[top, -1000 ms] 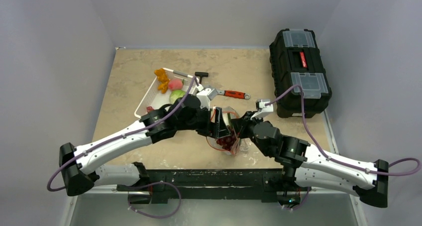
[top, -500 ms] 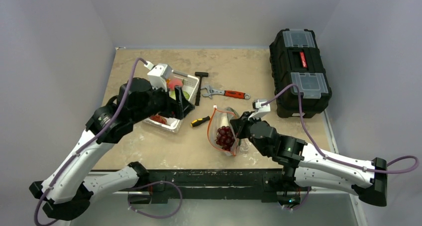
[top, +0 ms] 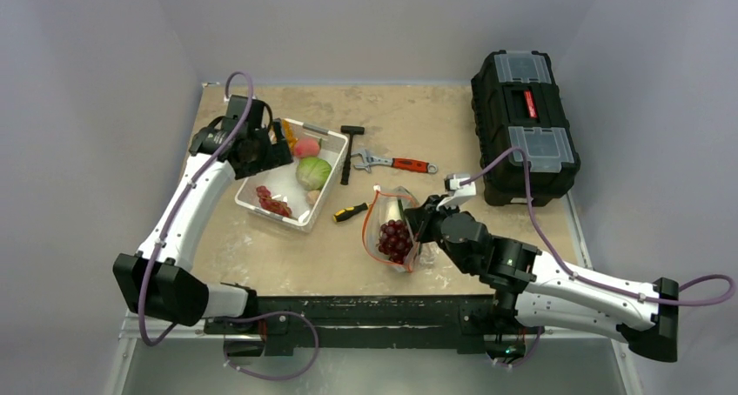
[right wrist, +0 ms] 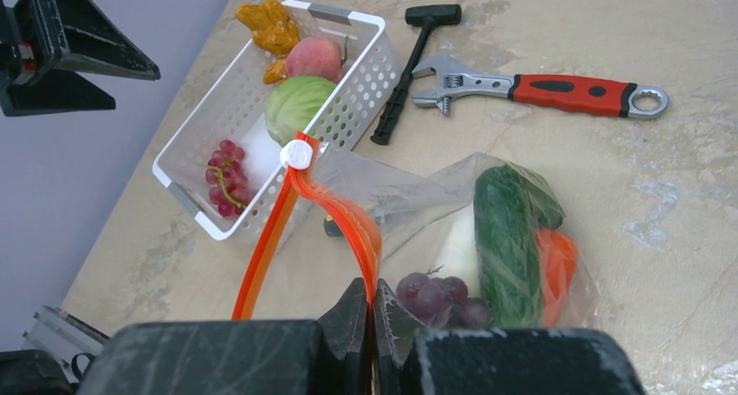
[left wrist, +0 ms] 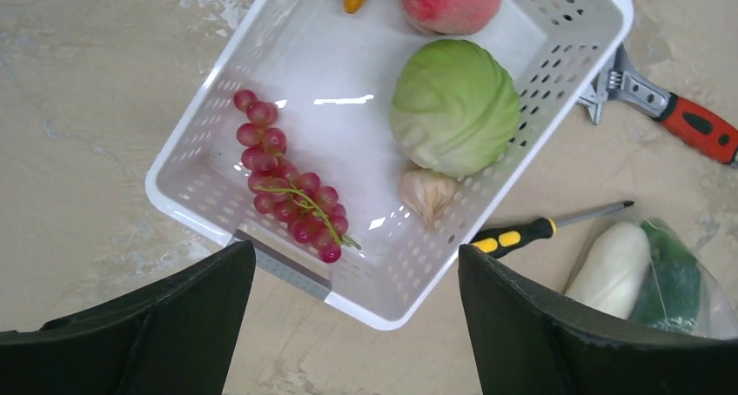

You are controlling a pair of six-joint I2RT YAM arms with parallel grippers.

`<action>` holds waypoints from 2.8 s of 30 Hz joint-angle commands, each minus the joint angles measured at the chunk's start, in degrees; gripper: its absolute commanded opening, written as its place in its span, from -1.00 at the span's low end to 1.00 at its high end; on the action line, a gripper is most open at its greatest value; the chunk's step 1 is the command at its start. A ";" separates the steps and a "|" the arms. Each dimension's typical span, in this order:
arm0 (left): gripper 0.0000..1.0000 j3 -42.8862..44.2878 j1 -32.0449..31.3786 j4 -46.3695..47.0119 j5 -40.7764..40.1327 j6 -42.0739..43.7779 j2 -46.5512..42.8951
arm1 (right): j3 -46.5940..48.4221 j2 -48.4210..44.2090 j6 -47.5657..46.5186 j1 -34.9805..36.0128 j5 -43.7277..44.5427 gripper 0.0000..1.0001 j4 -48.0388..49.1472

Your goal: Place the food in the zip-top bag and seal the zipper

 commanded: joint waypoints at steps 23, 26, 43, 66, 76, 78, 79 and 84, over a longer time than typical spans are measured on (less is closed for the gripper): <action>0.53 -7.21 5.01 1.98 -2.83 -15.31 13.39 | 4.71 3.95 -2.23 0.19 1.39 -1.00 2.16; 0.52 -7.15 5.01 1.61 -4.00 -15.79 13.97 | 4.36 3.62 -1.79 0.19 1.24 -1.00 1.93; 0.37 -3.28 5.01 -0.18 -5.41 -16.99 23.73 | 3.59 1.88 -0.72 0.19 0.11 -1.00 1.47; -0.65 -3.63 6.42 3.39 1.25 -11.64 22.36 | 3.09 1.25 -0.50 0.19 0.23 -1.00 1.43; -1.00 -5.57 6.02 7.79 5.60 -4.81 12.90 | 3.70 3.32 -0.68 0.19 -0.20 -1.00 2.18; -1.00 -7.03 5.92 10.63 11.20 -1.54 9.85 | 3.77 3.65 -0.74 0.19 -0.26 -1.00 2.53; -1.00 -7.93 5.75 12.45 13.67 -0.28 8.05 | 3.85 3.80 -0.81 0.19 -0.32 -1.00 2.66; -1.00 -12.07 4.90 20.47 31.06 6.92 0.05 | 4.93 4.90 -1.03 0.19 -0.42 -1.00 2.69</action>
